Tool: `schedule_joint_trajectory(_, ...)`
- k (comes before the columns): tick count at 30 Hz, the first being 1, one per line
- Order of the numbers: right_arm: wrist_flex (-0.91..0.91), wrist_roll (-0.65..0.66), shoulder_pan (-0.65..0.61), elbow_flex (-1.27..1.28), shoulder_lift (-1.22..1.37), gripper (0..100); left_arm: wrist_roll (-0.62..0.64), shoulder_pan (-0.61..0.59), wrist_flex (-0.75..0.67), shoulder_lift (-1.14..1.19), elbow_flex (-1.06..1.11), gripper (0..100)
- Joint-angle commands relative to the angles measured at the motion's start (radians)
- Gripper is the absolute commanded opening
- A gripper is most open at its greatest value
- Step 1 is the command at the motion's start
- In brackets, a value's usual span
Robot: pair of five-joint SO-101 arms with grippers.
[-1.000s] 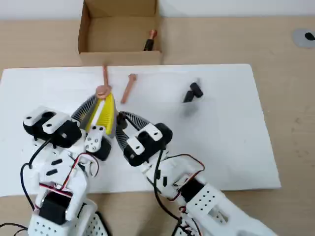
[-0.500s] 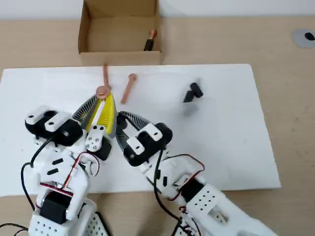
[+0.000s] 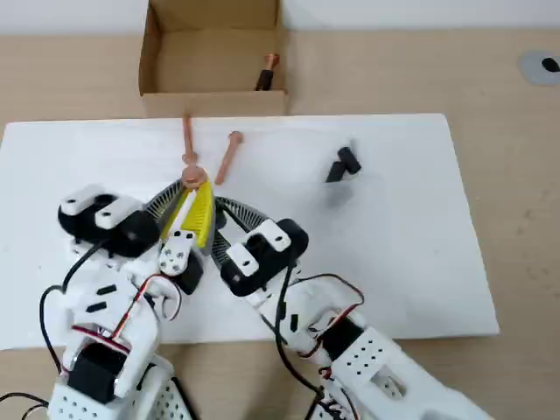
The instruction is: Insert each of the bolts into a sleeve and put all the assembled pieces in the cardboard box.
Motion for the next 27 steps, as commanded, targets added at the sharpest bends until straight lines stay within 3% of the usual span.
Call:
schedule_joint_trajectory(1,-0.025,0.003,-0.012,-0.004,-0.021,0.9,0.026,0.021,0.005,-0.007,-0.048,1)
schedule_joint_trajectory(22,-0.025,0.005,-0.012,-0.002,-0.021,0.9,0.028,0.012,0.118,-0.007,-0.094,13)
schedule_joint_trajectory(27,-0.025,0.005,-0.010,-0.001,-0.019,0.9,0.028,0.012,0.221,-0.007,-0.153,17)
